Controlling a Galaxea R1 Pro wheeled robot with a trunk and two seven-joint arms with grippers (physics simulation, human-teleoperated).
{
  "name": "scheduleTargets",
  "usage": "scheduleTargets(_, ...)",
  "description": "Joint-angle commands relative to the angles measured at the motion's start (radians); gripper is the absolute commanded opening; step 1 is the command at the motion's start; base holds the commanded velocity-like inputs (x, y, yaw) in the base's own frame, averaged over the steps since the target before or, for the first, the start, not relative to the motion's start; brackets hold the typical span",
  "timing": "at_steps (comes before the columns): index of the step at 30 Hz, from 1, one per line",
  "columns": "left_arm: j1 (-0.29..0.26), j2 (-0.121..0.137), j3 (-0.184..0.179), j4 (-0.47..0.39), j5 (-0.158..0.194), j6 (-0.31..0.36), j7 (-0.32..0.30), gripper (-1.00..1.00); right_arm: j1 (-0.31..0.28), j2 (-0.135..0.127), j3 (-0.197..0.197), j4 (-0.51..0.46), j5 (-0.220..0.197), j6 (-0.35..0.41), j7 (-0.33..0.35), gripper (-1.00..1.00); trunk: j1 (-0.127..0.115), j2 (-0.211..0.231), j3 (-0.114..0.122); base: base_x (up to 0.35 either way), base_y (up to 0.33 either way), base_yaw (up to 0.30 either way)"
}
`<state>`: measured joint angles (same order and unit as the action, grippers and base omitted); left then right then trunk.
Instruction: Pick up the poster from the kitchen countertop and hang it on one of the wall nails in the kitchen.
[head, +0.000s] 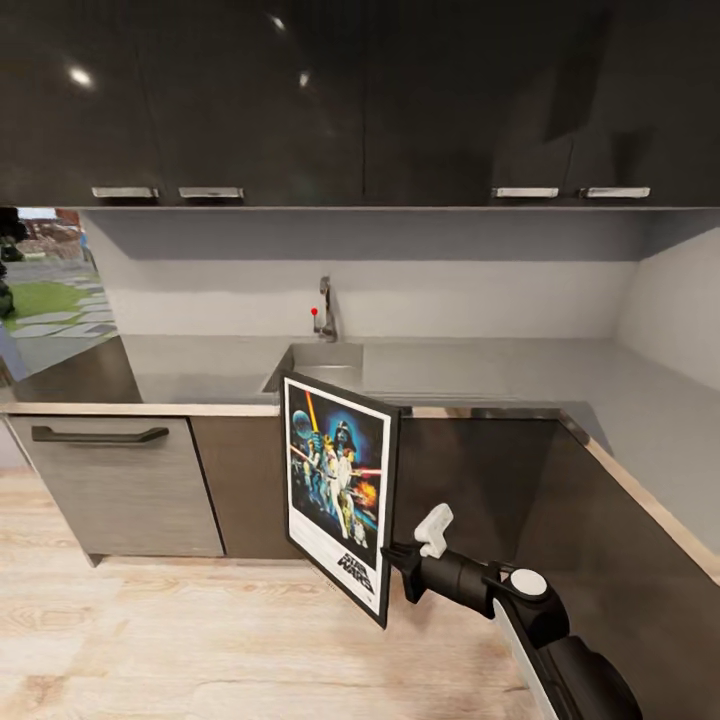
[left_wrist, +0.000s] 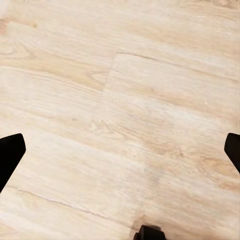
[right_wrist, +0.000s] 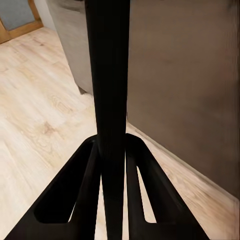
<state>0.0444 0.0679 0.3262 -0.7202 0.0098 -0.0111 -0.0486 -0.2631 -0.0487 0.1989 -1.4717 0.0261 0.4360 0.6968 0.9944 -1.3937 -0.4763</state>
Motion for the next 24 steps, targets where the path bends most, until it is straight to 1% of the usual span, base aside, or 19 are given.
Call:
scheduleTargets(1,0.000,0.000,0.002,-0.001,0.001,-0.001,-0.005,1.00,-0.001,0.000,-0.008,-0.001,0.000,0.007,0.005,-1.00,-0.004,0.007,0.002,0.000,0.000,0.000)
scheduleTargets(7,0.000,0.000,0.002,-0.001,0.001,-0.001,-0.005,1.00,-0.001,0.000,-0.021,0.002,0.000,0.007,0.005,-1.00,-0.027,0.049,0.021,0.000,0.000,0.000)
scheduleTargets(24,0.000,0.000,0.001,0.000,0.000,-0.001,-0.005,1.00,-0.001,0.000,-0.023,0.007,0.000,0.007,0.004,-1.00,-0.092,0.168,0.074,0.000,0.000,0.000)
